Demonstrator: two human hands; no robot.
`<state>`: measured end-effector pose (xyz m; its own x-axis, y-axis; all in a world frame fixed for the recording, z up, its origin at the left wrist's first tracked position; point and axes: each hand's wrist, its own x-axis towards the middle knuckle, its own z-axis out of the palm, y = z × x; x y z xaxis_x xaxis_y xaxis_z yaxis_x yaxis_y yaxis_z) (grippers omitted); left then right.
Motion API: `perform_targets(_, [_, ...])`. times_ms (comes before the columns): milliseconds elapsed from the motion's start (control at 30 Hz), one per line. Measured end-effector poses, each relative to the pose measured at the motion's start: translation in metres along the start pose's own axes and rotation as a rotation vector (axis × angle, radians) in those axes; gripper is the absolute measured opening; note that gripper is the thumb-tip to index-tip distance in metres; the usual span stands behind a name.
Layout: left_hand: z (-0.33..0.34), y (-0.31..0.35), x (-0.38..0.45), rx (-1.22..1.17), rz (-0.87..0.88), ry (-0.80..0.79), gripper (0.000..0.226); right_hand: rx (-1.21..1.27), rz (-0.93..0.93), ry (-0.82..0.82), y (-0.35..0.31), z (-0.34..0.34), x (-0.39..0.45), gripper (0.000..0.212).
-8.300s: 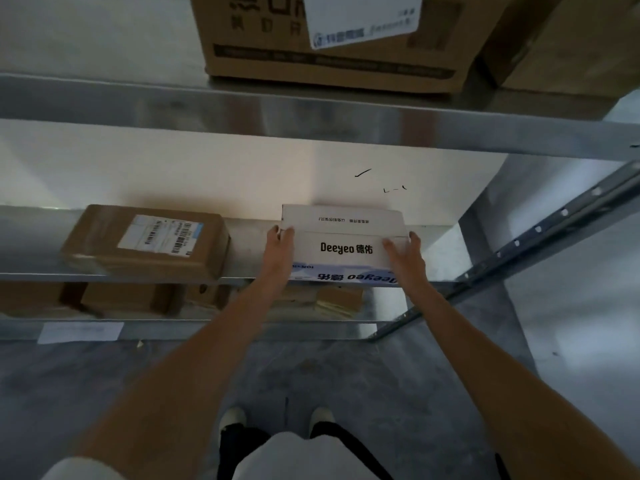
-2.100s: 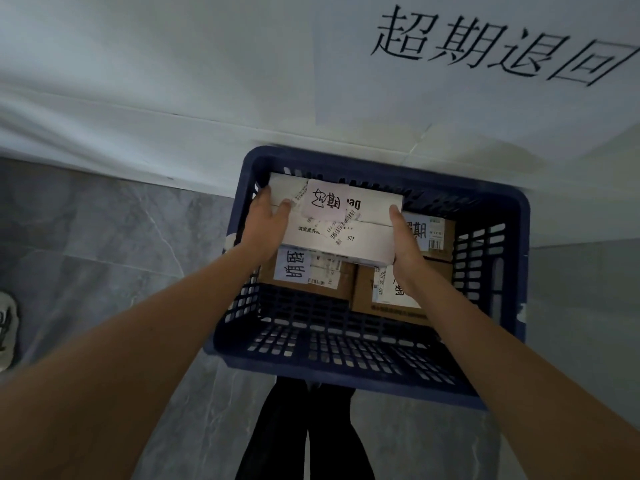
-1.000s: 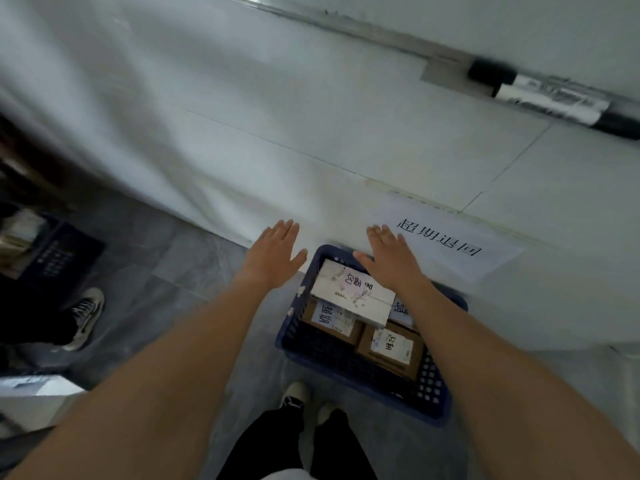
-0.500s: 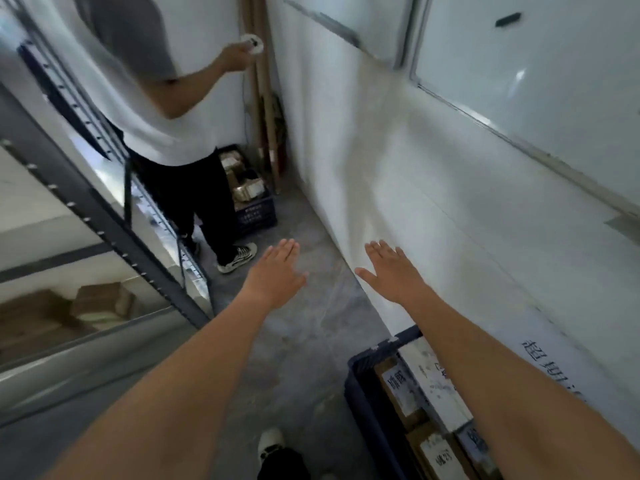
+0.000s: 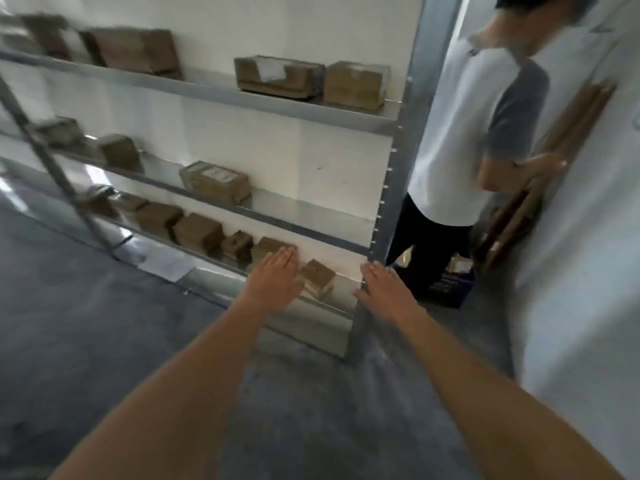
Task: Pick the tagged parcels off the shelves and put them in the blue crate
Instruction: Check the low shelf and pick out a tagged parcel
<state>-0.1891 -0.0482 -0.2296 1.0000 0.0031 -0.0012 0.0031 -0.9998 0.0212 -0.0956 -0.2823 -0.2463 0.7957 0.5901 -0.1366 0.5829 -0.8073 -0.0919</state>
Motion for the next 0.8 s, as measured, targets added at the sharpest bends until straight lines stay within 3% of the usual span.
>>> perform_targets(167, [-0.008,-0.138,-0.05,0.008,-0.235,0.046,0.067,0.018,-0.157,-0.018,-0.121,-0.002,0.077,0.07])
perform_targets(333, [-0.013,-0.217,-0.083,-0.014,-0.446,0.041,0.068,-0.012,-0.304,-0.017,-0.205,-0.006,0.133,0.072])
perform_targets(567, [-0.005,-0.289,-0.075,-0.07,-0.588,0.05,0.067,-0.058,-0.399,-0.066,-0.267,-0.007,0.215,0.073])
perform_targets(800, [0.01,-0.378,-0.007,-0.081,-0.645,0.079,0.067,-0.041,-0.465,-0.061,-0.3,-0.017,0.337,0.073])
